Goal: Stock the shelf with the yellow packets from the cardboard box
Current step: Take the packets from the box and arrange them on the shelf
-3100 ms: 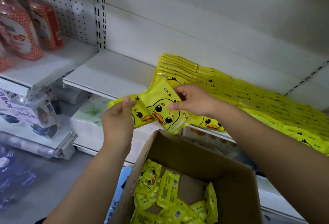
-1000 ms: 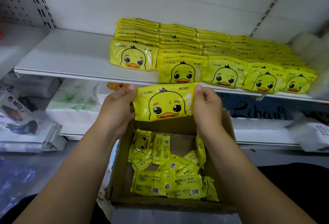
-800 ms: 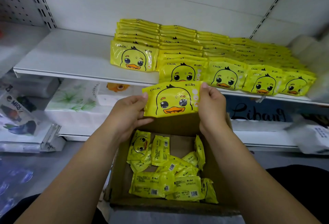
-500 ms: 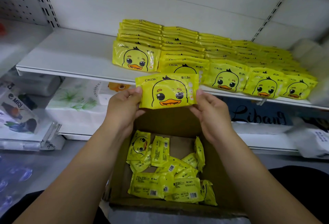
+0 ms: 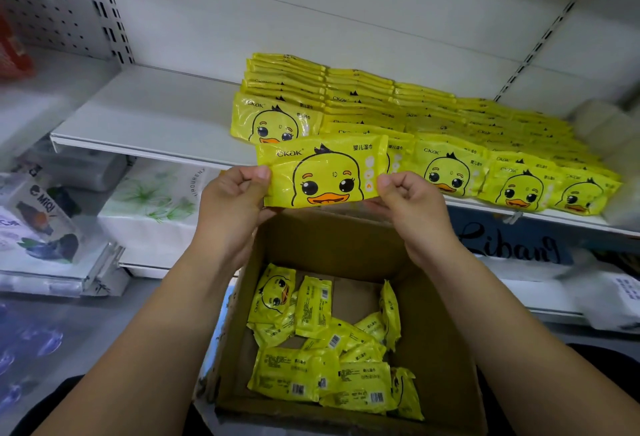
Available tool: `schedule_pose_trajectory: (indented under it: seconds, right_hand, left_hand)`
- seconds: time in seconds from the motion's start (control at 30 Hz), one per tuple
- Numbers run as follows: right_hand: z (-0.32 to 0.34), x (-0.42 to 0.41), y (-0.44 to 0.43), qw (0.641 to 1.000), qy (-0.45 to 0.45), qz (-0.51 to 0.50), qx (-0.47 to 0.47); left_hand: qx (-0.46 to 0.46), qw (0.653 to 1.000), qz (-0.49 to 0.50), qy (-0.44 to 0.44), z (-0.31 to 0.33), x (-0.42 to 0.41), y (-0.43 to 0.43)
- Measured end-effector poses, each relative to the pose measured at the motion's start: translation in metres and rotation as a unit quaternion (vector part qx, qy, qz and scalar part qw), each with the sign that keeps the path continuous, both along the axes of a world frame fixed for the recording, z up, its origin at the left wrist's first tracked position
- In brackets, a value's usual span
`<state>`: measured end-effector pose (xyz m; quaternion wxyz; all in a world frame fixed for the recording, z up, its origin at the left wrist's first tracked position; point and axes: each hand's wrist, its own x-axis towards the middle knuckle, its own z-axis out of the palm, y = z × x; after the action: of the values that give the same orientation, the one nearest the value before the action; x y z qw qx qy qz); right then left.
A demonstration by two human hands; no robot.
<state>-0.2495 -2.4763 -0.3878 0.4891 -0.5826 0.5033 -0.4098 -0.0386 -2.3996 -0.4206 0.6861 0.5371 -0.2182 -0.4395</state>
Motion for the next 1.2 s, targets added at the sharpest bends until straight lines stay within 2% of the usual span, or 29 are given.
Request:
schedule_pose_trajectory:
  seconds: [0.07,0.17,0.27,0.37,0.43,0.5,0.6,0.67,0.77,0.9,0.97,1.07,1.2]
  right_hand:
    - [0.005,-0.004,-0.009,0.997,0.061,0.037,-0.022]
    - [0.020,0.001,-0.021,0.976,0.162,0.092,-0.114]
    - [0.034,0.023,-0.025,0.923,0.294,0.181,-0.170]
    - [0.033,0.049,-0.030,0.847,0.419,0.279,-0.172]
    - [0.027,0.065,-0.037,0.832,0.438,0.304,-0.157]
    - [0.025,0.080,-0.046,0.840,0.423,0.301,-0.157]
    - [0.026,0.103,-0.062,0.839,0.425,0.284,-0.185]
    - [0.024,0.120,-0.075,0.833,0.431,0.268,-0.219]
    - [0.021,0.144,-0.095,0.831,0.435,0.247,-0.244]
    - [0.015,0.169,-0.118,0.809,0.463,0.242,-0.269]
    - [0.005,0.177,-0.126,0.783,0.494,0.245,-0.288]
    - [-0.006,0.182,-0.137,0.746,0.539,0.214,-0.329]
    - [-0.012,0.184,-0.148,0.725,0.563,0.171,-0.358]
  left_hand:
    - [-0.017,0.999,-0.002,-0.032,0.001,0.007,0.002]
    - [-0.021,0.994,-0.010,-0.103,0.001,0.015,0.002]
    - [-0.010,0.988,-0.024,-0.153,0.000,0.018,0.001]
    - [-0.021,0.988,-0.034,-0.152,0.001,0.025,0.001]
    - [-0.028,0.989,-0.031,-0.144,0.004,0.031,0.000]
    - [-0.028,0.989,-0.015,-0.145,0.003,0.039,-0.002]
    - [0.001,0.979,0.038,-0.198,-0.003,0.050,-0.007]
    - [0.072,0.960,0.067,-0.262,-0.009,0.057,-0.010]
    - [0.202,0.898,0.041,-0.388,-0.024,0.071,-0.015]
    - [0.275,0.822,-0.052,-0.497,-0.035,0.072,-0.023]
    - [0.303,0.790,-0.093,-0.525,-0.034,0.071,-0.028]
    - [0.320,0.774,-0.120,-0.533,-0.037,0.070,-0.036]
    - [0.330,0.765,-0.147,-0.533,-0.042,0.066,-0.043]
